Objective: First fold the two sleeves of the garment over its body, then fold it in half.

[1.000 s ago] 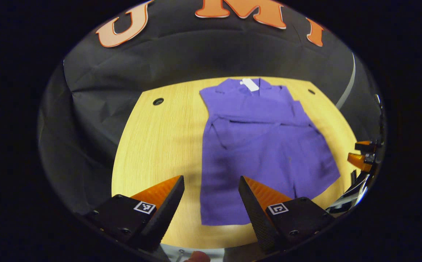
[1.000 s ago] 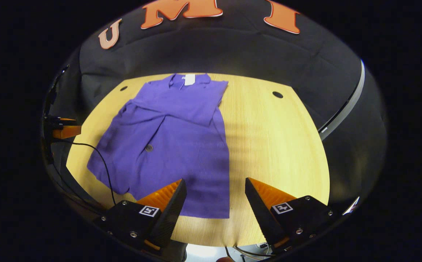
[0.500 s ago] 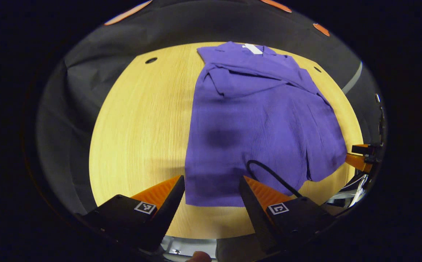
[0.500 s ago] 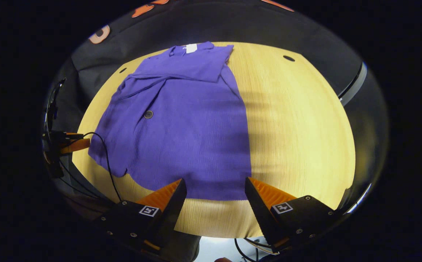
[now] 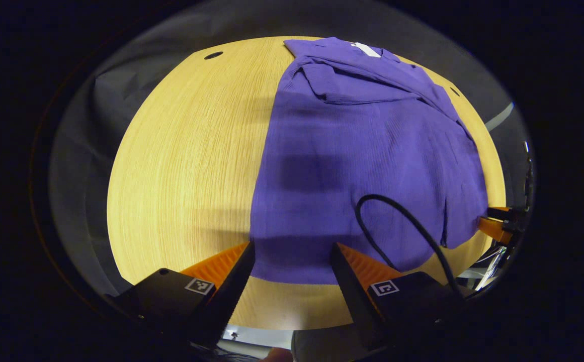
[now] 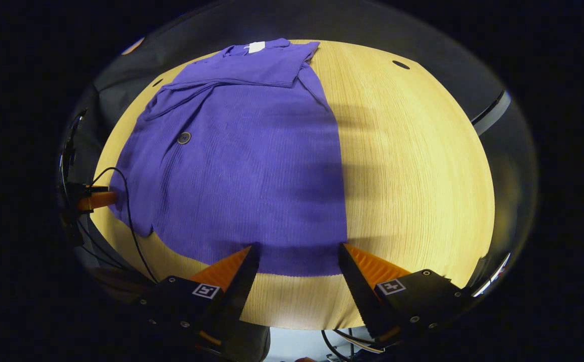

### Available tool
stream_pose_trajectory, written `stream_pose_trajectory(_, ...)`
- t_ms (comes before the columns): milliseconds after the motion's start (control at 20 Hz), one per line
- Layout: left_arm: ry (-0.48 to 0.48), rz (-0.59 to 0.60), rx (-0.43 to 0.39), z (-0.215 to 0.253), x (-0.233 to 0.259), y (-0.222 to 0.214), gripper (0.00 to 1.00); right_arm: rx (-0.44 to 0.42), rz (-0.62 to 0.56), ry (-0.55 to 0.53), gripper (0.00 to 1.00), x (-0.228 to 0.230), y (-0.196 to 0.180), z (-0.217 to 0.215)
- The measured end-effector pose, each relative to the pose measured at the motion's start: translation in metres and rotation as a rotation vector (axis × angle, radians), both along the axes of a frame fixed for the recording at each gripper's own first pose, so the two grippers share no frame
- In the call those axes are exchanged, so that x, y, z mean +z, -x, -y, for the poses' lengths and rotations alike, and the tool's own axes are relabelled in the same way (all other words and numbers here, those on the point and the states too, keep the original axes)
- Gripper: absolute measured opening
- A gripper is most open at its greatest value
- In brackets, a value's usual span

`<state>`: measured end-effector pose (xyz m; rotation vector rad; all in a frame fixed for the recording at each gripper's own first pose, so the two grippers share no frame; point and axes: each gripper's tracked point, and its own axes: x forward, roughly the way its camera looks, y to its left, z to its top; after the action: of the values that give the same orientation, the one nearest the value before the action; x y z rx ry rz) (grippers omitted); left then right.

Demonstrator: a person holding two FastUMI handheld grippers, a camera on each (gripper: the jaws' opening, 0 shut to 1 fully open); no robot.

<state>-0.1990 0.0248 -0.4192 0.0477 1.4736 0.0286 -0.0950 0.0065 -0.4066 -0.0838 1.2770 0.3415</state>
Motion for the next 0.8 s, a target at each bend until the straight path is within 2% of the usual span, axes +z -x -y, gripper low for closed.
stream_pose_trajectory(150, -0.001, -0.002, 0.015, -0.002, -0.007, 0.003, 0.96, -0.011, 0.025, 0.003, 0.97, 0.003, -0.006, 0.003)
stream_pose_trajectory(250, 0.014, -0.008, 0.035, -0.001, -0.012, 0.002, 0.96, -0.016, -0.005, 0.032, 0.96, -0.003, 0.001, 0.012)
stream_pose_trajectory(350, 0.014, -0.007, 0.023, -0.002, -0.01, 0.001, 0.97, -0.034, -0.018, 0.018, 0.97, -0.005, 0.001, 0.008)
stream_pose_trajectory(550, 0.018, -0.036, 0.011, -0.001, -0.012, 0.001, 0.96, -0.017, -0.029, 0.027, 0.95, -0.005, -0.001, 0.006)
stream_pose_trajectory(600, 0.022, -0.038, 0.013, 0.0, -0.012, -0.002, 0.96, -0.018, -0.033, 0.023, 0.9, -0.005, -0.002, 0.004)
stream_pose_trajectory(650, 0.03, -0.047, 0.004, 0.002, -0.012, -0.002, 0.85, -0.028, -0.038, 0.012, 0.83, -0.005, -0.002, 0.001)
stream_pose_trajectory(700, 0.035, -0.056, 0.004, 0.006, -0.013, -0.002, 0.77, -0.044, -0.045, 0.001, 0.66, -0.004, -0.003, -0.003)
stream_pose_trajectory(750, 0.045, -0.072, -0.001, 0.01, -0.013, -0.002, 0.57, -0.057, -0.051, -0.012, 0.48, -0.004, -0.004, -0.007)
stream_pose_trajectory(800, 0.059, -0.081, 0.0, 0.013, -0.013, -0.002, 0.49, -0.074, -0.057, -0.021, 0.31, -0.003, -0.003, -0.009)
